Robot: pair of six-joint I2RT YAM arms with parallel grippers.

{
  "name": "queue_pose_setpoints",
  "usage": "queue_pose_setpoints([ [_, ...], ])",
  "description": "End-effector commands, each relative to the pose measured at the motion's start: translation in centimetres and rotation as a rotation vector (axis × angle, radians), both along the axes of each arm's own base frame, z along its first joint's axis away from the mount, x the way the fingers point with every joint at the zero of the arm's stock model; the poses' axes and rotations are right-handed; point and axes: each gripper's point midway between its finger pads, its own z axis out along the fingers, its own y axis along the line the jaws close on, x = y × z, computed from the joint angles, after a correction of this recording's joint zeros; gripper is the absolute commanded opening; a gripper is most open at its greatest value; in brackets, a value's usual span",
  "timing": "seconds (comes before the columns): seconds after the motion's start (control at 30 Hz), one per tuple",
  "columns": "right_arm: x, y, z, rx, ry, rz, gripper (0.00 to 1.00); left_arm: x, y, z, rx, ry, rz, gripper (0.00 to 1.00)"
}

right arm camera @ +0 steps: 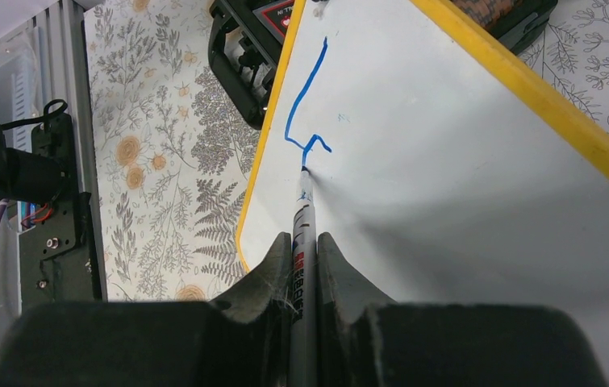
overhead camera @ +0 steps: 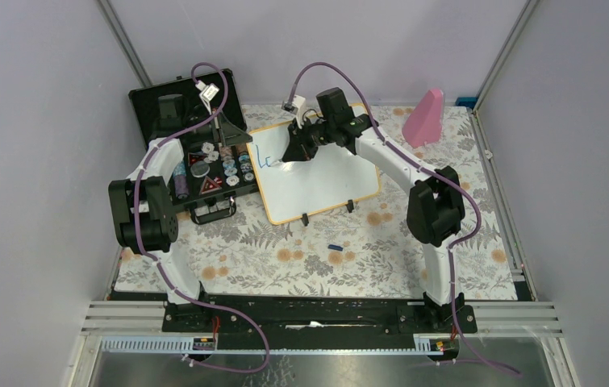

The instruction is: Write a sentence on the whiteboard

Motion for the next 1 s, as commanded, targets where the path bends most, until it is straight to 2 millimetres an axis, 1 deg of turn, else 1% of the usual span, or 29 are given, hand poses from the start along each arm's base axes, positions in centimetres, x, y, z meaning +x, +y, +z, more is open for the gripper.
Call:
queue_pose_setpoints([
  [0.0,1.5,-1.6,2.0,-0.006,-0.089,-0.054,0.0,-0.8,-0.3,1.2,0.001,-0.038,-0.017,0.0],
  [0.3,2.2,-2.1,2.5,-0.007,-0.103,-0.068,0.0,-0.8,-0.3,1.2,0.001,-0.036,-0.018,0.0],
  [0.53,2.7,-1.9,3.3,0.002,-0.116,-0.07,0.0,-0.8,-0.4,1.2,0.0,-0.037,-0.019,0.0],
  [0.97,3.2,-1.5,3.2,0.005,-0.107,-0.069,0.0,-0.9,-0.3,1.2,-0.001,-0.037,-0.02,0.0],
])
